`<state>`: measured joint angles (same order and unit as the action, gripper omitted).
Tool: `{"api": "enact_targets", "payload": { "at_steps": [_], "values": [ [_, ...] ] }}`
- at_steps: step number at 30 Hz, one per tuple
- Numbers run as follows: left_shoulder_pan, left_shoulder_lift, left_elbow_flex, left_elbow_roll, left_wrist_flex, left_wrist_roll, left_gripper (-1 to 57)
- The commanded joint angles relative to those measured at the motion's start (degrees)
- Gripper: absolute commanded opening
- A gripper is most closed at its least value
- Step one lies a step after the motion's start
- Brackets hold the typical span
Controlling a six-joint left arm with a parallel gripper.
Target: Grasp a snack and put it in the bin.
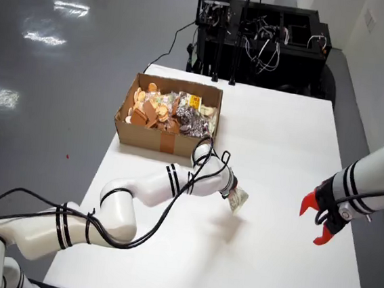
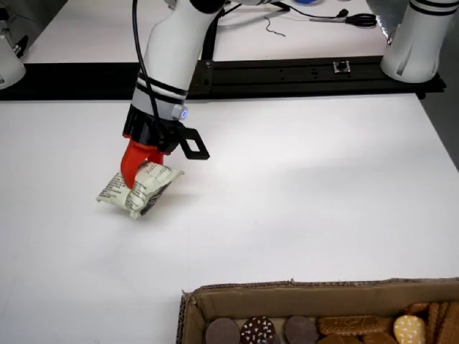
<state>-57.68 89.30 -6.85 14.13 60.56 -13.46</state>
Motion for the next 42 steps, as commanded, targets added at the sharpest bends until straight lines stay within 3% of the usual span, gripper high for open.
{"api": "enact_targets", "payload": {
  "at_steps": [1, 11, 22, 33, 42],
  "values": [
    [0.20, 0.00, -2.87, 1.99, 2.68, 0.12, 10.9],
    [2.27, 0.00, -11.55, 6.93, 8.33, 0.11, 10.7],
    [6.53, 0.00, -16.87, 10.52, 10.55, -1.23, 10.9],
    [12.97, 0.00, -18.89, 12.37, 10.10, -4.46, 11.0],
    [17.69, -0.23, -19.41, 12.10, 5.55, -5.78, 10.7]
  ]
}}
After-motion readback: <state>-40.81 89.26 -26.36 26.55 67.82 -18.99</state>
